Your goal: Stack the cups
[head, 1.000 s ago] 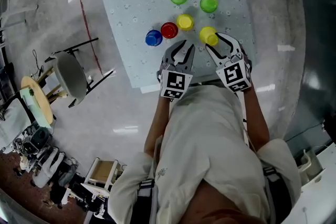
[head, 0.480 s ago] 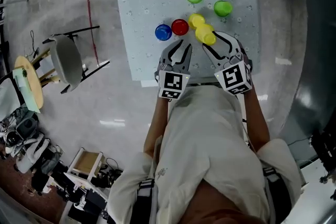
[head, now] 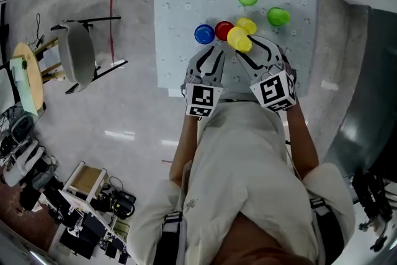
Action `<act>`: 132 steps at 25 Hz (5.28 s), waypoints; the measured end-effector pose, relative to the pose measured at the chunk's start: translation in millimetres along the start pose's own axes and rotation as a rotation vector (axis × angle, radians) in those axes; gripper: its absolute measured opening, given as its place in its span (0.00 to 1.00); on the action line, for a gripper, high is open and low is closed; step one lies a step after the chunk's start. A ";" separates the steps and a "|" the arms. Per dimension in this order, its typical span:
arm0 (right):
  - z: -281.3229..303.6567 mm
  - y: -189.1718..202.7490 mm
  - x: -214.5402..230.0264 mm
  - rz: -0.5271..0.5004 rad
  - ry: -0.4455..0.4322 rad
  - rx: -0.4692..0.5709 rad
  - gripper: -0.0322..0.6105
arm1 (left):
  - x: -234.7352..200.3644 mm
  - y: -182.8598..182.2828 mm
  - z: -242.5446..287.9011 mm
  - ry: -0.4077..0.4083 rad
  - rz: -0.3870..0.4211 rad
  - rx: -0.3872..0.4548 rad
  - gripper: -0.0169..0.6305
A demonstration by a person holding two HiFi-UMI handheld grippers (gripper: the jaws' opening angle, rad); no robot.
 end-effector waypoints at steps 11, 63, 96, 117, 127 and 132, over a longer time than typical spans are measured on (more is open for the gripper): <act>25.7 -28.0 -10.7 -0.067 -0.065 0.007 0.37 | -22.0 8.6 -9.7 -0.049 -0.060 -0.001 0.19; 7.2 0.0 11.7 0.075 -0.012 0.043 0.42 | 1.1 -15.3 -21.7 -0.018 0.012 0.037 0.19; 13.1 129.1 145.0 0.326 0.173 -0.055 0.43 | 93.8 -77.7 97.4 0.108 0.108 -0.016 0.19; 30.2 133.3 148.2 0.298 0.157 -0.096 0.37 | 90.4 -77.3 105.9 0.124 0.087 -0.020 0.19; 4.0 114.2 129.0 0.262 0.176 -0.064 0.37 | 91.5 -76.2 86.3 0.122 0.092 0.011 0.19; -9.3 103.6 114.8 0.238 0.173 -0.050 0.37 | 90.8 -75.9 73.0 0.118 0.088 0.028 0.19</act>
Point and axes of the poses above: the fingertips, and each gripper's own axes: z forward along the fingers, x to its right, y out of its underside, the point moved 3 cm from there along -z, backward along the fingers, and after that the axes turned 9 degrees about -x, right-handed, at the moved point
